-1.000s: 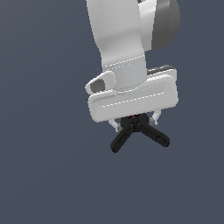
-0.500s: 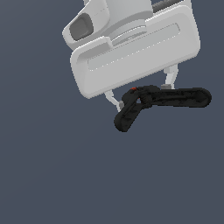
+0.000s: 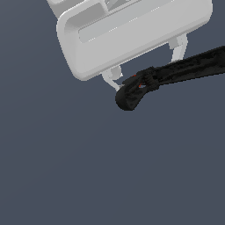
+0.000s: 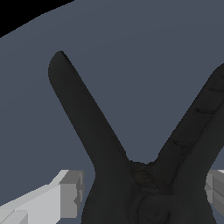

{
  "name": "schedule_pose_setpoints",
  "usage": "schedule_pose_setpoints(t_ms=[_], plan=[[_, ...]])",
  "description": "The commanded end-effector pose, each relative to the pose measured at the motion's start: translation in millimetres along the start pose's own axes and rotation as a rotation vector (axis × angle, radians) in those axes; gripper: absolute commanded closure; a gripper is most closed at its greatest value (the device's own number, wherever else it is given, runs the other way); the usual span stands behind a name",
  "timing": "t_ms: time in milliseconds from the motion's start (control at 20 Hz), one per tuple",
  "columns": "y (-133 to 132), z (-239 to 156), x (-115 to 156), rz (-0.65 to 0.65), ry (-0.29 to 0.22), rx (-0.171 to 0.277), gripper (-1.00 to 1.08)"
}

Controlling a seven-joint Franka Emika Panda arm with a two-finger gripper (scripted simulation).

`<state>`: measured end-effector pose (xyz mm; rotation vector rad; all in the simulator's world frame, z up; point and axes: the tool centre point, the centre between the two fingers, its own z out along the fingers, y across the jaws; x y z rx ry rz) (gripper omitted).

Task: Pick up the object and move it to a goal position.

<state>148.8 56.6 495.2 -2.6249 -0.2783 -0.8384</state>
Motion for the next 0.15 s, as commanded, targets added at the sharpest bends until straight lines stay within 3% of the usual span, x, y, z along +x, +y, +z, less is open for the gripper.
schedule_pose_setpoints(t_ms=[0, 100], plan=[[-0.6, -0.9, 0.8, -0.001, 0.001, 0.001, 1.08], [-0.6, -0.1, 0.2, 0.001, 0.000, 0.000, 1.08]])
